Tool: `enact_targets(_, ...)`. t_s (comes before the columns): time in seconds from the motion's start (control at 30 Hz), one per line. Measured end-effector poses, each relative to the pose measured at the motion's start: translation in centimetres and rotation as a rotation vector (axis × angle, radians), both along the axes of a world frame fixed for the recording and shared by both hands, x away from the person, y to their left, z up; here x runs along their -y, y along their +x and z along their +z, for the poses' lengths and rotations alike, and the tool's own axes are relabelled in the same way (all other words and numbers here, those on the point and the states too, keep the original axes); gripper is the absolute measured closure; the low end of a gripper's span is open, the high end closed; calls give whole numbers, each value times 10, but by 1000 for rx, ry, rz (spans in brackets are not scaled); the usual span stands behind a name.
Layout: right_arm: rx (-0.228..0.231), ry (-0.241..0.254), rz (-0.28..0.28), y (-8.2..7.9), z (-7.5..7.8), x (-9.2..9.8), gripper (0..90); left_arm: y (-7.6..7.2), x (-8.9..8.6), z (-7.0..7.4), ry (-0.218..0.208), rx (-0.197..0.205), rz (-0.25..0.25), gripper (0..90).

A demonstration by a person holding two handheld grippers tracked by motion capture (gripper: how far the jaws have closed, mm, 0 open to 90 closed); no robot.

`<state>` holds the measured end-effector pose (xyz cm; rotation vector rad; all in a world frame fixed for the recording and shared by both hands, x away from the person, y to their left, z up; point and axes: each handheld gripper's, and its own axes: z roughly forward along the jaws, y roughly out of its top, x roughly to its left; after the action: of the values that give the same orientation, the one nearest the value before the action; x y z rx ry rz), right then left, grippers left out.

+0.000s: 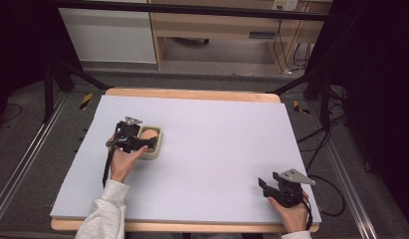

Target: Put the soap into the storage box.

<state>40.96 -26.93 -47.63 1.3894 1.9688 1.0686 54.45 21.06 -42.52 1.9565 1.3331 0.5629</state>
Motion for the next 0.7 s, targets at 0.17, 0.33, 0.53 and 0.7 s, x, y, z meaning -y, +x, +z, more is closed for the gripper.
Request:
enact_targets(0.17,-1,6,-3,0,0,0,349,-22,-6,3,-4,42,-16,222)
enact_targets(0.33,-1,16,-7,1,-1,1,263,-42,-12,4,-46,88,-4,221)
enact_targets(0.53,-2,24,-14,0,-2,3,236,-57,-18,1,-38,101,-31,202)
enact_targets(0.7,-1,19,-24,0,-3,4,219,-70,-30,-8,-51,84,-16,199)
